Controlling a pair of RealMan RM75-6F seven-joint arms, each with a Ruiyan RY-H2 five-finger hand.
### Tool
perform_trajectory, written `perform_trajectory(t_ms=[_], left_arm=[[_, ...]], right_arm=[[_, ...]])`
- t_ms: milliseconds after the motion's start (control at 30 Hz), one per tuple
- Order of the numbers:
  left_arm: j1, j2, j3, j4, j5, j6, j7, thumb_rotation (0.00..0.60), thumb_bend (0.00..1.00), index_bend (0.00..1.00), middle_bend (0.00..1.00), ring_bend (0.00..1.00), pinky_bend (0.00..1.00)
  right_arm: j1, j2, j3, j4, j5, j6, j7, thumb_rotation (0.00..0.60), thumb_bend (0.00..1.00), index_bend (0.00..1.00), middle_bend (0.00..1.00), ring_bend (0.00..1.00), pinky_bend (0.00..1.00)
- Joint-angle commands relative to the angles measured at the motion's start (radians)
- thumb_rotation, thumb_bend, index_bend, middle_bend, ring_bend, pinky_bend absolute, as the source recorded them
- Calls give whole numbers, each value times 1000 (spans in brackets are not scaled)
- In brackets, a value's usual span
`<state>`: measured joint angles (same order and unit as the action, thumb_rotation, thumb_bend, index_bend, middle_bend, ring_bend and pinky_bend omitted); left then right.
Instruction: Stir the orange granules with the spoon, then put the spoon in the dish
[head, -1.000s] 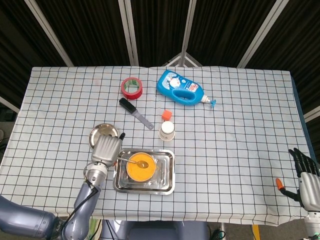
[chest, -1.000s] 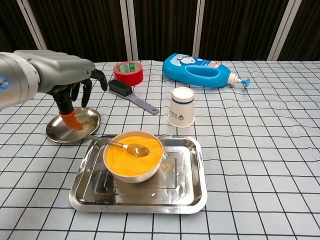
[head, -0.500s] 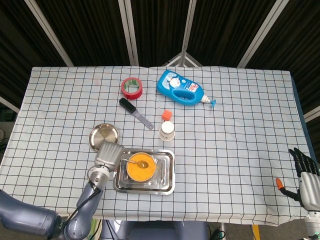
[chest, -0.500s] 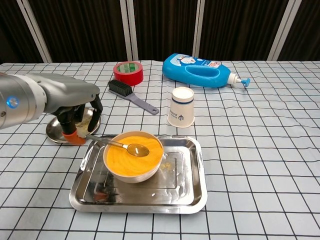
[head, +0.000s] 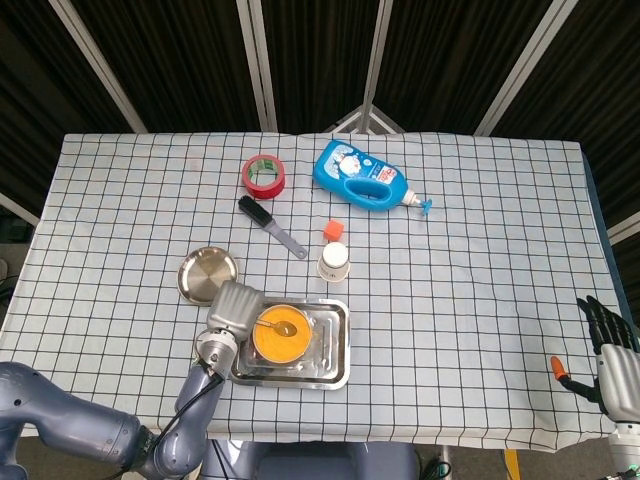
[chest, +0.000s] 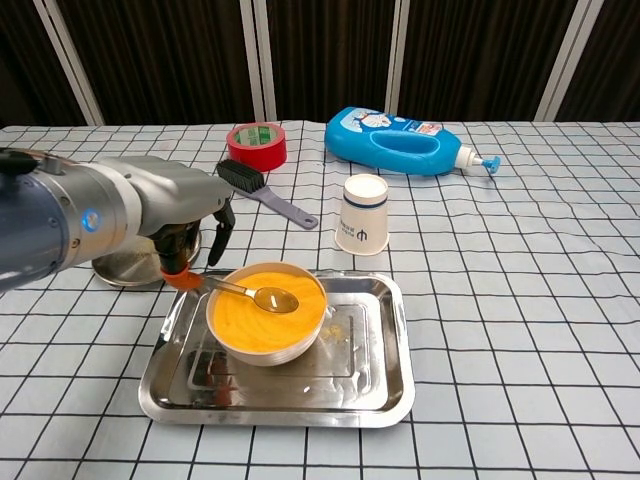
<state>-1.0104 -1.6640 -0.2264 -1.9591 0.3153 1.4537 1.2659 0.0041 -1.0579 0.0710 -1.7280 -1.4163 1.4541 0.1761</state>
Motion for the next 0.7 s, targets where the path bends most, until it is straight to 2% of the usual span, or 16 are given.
perform_trajectory(t_ms=[33, 700], left_arm=[[-9, -9, 0, 6, -8, 3, 4, 600, 479, 476, 1000, 1000, 1000], [-42, -50, 9, 45, -31, 11, 6, 600, 484, 470, 1000, 1000, 1000]], right_arm=[[0, 0, 0, 0, 0, 0, 1, 600, 393, 0, 0, 0, 0], [-1, 1, -2, -3, 1, -1, 0, 600, 393, 0, 0, 0, 0]])
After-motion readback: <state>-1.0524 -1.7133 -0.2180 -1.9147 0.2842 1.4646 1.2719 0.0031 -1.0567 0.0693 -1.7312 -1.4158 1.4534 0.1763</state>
